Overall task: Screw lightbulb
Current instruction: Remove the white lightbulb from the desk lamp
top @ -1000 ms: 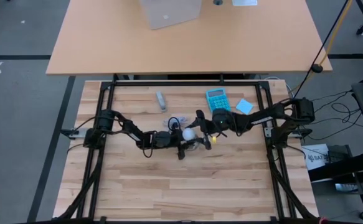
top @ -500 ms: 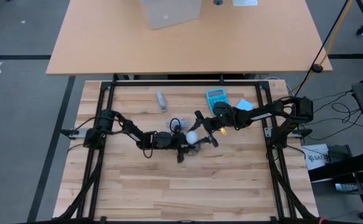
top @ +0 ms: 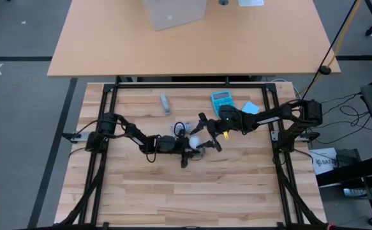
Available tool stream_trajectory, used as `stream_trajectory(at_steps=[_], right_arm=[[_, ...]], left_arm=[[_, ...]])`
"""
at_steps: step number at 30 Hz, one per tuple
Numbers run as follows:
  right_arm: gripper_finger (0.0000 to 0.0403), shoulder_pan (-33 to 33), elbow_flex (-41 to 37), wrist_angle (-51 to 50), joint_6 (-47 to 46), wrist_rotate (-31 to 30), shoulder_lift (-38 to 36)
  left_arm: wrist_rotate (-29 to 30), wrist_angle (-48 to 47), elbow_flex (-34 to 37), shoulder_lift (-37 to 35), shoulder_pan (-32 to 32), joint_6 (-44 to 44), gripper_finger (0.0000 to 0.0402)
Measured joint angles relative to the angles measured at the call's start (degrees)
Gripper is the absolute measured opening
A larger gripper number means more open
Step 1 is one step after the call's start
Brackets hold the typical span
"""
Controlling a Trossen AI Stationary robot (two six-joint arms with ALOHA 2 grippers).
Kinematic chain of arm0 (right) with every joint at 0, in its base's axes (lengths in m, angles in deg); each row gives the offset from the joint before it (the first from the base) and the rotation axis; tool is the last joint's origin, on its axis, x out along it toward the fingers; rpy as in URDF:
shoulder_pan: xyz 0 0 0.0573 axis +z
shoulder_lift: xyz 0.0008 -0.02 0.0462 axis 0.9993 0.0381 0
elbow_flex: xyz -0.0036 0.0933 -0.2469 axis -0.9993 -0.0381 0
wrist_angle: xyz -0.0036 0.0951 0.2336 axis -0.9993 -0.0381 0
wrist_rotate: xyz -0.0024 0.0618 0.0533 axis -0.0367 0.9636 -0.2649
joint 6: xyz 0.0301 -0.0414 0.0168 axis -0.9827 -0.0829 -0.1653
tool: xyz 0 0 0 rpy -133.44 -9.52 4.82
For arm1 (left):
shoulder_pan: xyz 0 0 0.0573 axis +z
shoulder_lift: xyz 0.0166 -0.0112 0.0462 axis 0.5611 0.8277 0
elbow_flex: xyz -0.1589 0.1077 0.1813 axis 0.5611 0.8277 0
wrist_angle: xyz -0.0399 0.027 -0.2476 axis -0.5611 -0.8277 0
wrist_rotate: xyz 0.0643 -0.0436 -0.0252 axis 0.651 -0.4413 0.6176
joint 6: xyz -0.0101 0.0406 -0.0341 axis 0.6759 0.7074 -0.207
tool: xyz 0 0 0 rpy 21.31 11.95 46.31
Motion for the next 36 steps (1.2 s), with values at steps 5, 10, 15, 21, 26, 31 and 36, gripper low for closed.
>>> stream_trajectory(at_steps=[5,10,15,21,26,31,36], right_arm=[[0.0348,0.7,-0.2,0.6,-1.8,-1.4,0.2],[0.0355,0.6,-0.2,0.5,-1.1,-6.3,-2.4],[0.0355,0.6,-0.2,-1.0,1.0,-10.4,-8.5],[0.0354,2.5,-0.5,-8.9,3.8,-19.3,-17.1],[0.0354,6.4,-3.0,-11.0,4.7,-30.9,-21.7],[0.0354,10.3,-8.2,-9.4,0.4,-42.0,-24.6],[0.0354,15.6,-16.5,-0.9,-10.0,-49.5,-24.3]], left_arm=[[0.0,0.0,0.0,0.0,0.0,0.0,0.0173],[0.3,0.0,0.0,0.0,0.0,-0.1,0.0173],[1.2,-0.2,0.0,0.1,0.0,-0.5,0.0173],[3.4,-0.5,0.0,0.1,0.0,-1.4,0.0173],[5.6,-0.5,0.0,0.1,0.0,-1.5,0.0173],[8.2,-0.7,0.1,0.1,0.1,-1.4,0.0173],[8.5,-0.8,0.0,0.1,0.1,-1.3,0.0173]])
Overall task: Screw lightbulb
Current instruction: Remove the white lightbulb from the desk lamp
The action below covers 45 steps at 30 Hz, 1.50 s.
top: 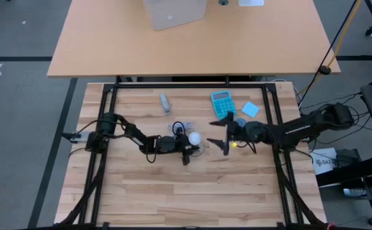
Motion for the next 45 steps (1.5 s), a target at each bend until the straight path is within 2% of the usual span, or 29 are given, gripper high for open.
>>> stream_trajectory(at_steps=[6,12,16,24,28,33,37,42,45], right_arm=[[0.0354,6.2,-5.5,11.4,-8.2,-7.3,4.9],[0.0355,8.9,-1.7,14.4,-8.7,-13.4,13.4],[0.0355,9.1,2.3,14.4,-7.5,-16.4,18.8],[0.0355,9.1,8.8,14.4,-6.2,-16.4,26.4],[0.0355,8.9,10.7,14.5,-7.3,-18.2,29.5],[0.0352,8.9,11.4,19.0,-5.6,-19.4,32.7],[0.0328,8.6,11.4,20.3,-4.7,-19.4,33.6],[0.0263,8.6,11.4,20.4,-3.2,-19.2,33.6],[0.0255,8.5,11.4,20.4,-2.9,-19.1,33.6]], left_arm=[[0.0,0.1,0.0,0.0,0.0,0.5,0.0173],[0.0,0.0,0.0,0.0,0.0,0.5,0.0187],[0.0,0.0,0.0,0.0,0.0,0.5,0.018],[0.0,-0.1,0.0,0.0,0.0,0.5,0.0174],[0.0,-0.1,0.0,0.0,0.0,0.3,0.0174],[0.0,-0.1,0.0,0.0,0.0,0.2,0.0174],[-0.1,-0.1,0.0,0.0,0.0,0.2,0.0174],[-0.2,-0.1,0.0,0.0,0.0,0.3,0.0173],[-0.2,-0.2,0.0,0.0,0.0,0.3,0.0173]])
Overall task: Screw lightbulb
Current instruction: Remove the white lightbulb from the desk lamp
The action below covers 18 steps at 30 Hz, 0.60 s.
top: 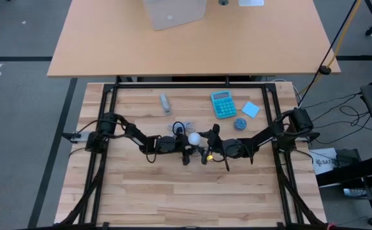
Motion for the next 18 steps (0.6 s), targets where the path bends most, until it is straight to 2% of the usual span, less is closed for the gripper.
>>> stream_trajectory(at_steps=[6,12,18], right_arm=[[0.0259,-0.2,-0.5,0.3,1.9,0.9,0.0],[0.0262,-2.2,-0.7,0.5,3.9,8.0,-0.2],[0.0263,-5.8,-0.9,0.1,5.5,17.6,-0.4]], left_arm=[[-0.2,-0.1,0.0,0.0,0.0,0.5,0.0173],[-0.3,0.0,0.0,0.0,0.0,0.9,0.0173],[-0.3,0.4,0.2,0.0,0.0,1.0,0.0173]])
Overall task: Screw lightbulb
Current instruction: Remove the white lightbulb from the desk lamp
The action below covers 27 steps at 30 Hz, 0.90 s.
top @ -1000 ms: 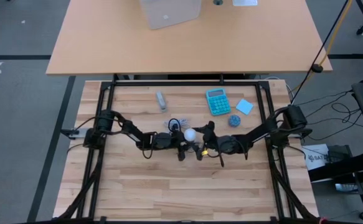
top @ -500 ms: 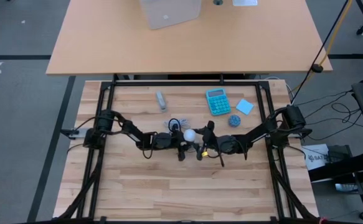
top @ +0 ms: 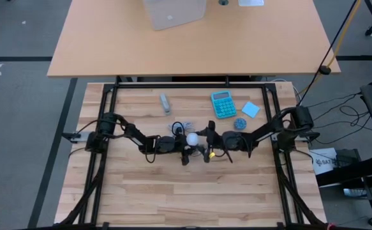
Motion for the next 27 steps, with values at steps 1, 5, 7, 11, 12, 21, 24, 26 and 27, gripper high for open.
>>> stream_trajectory(at_steps=[1,5,7,11,12,21,24,26,27], right_arm=[[0.0264,-0.7,0.0,-0.3,0.2,1.9,0.0],[0.0264,-3.4,-0.1,-0.9,1.4,9.8,0.0],[0.0264,-4.9,-0.1,-1.0,1.9,13.6,0.0],[0.0267,-8.4,-0.1,-1.0,2.9,23.7,0.1],[0.0268,-9.4,-0.1,-0.9,3.2,26.3,0.1],[0.0269,-18.1,0.3,0.5,4.2,47.2,0.4],[0.0271,-20.1,0.3,0.8,4.2,51.7,0.5],[0.0271,-21.2,0.4,1.1,4.2,55.4,0.5],[0.0271,-21.6,0.6,1.0,4.2,57.3,0.6]], left_arm=[[0.0,0.0,0.0,0.0,0.0,0.0,0.0173],[0.1,0.1,0.1,0.0,0.0,0.1,0.0173],[0.1,0.1,0.1,0.0,0.0,0.2,0.0173],[-0.1,0.0,0.1,0.0,0.0,0.4,0.0173],[-0.3,-0.1,0.1,0.0,0.0,0.4,0.0173],[-3.7,-0.5,-0.4,0.0,0.2,0.2,0.0173],[-4.7,-0.5,-0.5,0.0,0.2,0.2,0.0173],[-6.1,-0.5,-0.5,0.0,0.3,0.2,0.0173],[-6.6,-0.5,-0.5,0.0,0.3,0.2,0.0173]])
